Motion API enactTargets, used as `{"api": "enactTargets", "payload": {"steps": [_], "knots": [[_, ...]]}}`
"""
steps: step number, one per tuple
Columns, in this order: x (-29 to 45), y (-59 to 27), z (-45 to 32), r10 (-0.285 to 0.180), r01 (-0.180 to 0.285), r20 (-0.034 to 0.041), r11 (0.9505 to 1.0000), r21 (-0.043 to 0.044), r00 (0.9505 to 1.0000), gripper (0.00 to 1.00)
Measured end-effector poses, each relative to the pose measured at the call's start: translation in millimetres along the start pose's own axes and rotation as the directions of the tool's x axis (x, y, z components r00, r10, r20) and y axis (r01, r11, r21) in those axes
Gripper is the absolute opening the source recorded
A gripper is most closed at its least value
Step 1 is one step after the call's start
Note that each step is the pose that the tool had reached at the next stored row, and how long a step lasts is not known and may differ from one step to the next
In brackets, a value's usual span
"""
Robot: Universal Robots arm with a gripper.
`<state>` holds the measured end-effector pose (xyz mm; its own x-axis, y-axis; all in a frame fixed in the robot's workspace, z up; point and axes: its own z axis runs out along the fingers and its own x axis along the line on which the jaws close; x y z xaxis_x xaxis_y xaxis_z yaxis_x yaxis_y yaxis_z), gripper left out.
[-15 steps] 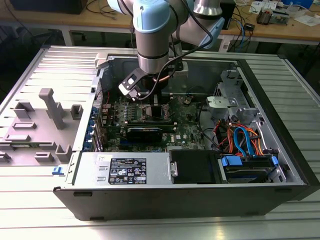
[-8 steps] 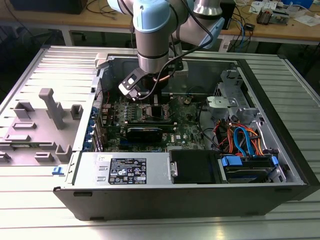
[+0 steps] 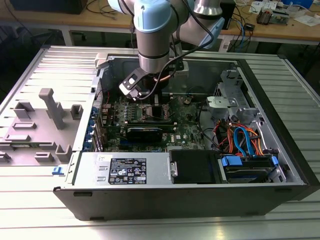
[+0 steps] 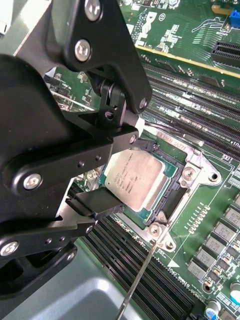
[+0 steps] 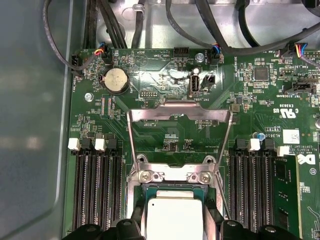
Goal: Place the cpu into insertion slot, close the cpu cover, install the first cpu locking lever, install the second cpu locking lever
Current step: 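Place the cpu into insertion slot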
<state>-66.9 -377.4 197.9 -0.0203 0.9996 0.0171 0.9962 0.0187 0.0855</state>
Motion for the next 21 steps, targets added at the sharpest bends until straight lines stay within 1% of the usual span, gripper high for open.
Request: {"api": "enactTargets", "payload": {"steps": [11,12,13,14,21], "knots": [[0.0,0.2,0.2,0.000,0.000,0.0000,1.0000,0.0000,1.0000,0.55],[0.3,0.4,0.5,0.000,0.000,-0.0016,1.0000,-0.0006,1.0000,0.55],[0.3,0.4,0.6,0.000,0.000,-0.0015,1.0000,-0.0007,1.0000,0.55],[0.2,0.4,0.6,0.000,0.000,-0.0007,1.0000,-0.0007,1.0000,0.62],[0.0,0.4,0.1,0.000,0.000,-0.0001,1.0000,-0.0001,1.0000,0.62]]}}
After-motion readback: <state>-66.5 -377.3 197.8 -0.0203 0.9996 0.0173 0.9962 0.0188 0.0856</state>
